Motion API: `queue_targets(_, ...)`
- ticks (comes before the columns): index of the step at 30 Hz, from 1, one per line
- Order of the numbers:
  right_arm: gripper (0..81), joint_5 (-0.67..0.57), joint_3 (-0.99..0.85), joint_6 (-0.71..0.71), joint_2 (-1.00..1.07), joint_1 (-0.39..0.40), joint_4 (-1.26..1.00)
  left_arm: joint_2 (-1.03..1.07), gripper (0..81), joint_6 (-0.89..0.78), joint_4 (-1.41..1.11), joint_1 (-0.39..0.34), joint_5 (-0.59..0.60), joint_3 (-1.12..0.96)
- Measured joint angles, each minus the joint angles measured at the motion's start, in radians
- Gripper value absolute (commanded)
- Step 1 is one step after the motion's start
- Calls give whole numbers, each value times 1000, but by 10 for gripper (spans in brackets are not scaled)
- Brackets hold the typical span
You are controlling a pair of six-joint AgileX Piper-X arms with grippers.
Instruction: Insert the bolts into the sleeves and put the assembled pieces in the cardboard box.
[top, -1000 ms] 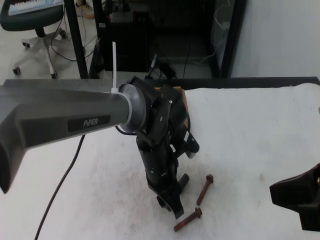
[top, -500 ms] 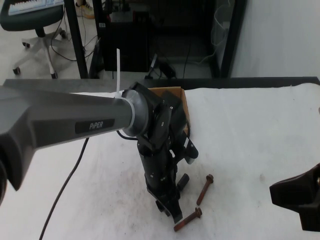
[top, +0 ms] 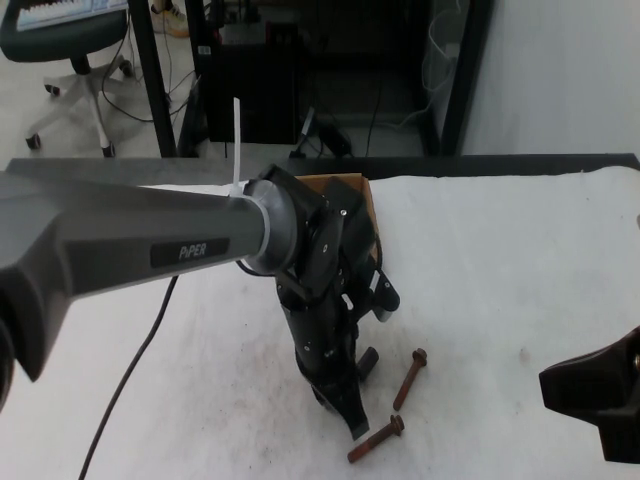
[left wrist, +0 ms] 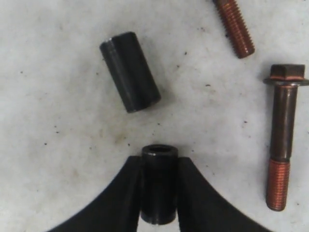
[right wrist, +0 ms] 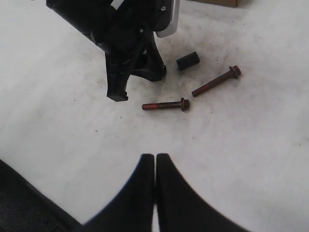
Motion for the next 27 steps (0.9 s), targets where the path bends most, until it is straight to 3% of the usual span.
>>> queue_targets(14, 8, -1, 0, 0, 0, 0, 0, -9, 3, 19, 84, 23, -78, -4)
queue_targets(27, 8, -5, 0, 0, 0, 0, 0, -150, 3, -190, 98, 136, -57, 68)
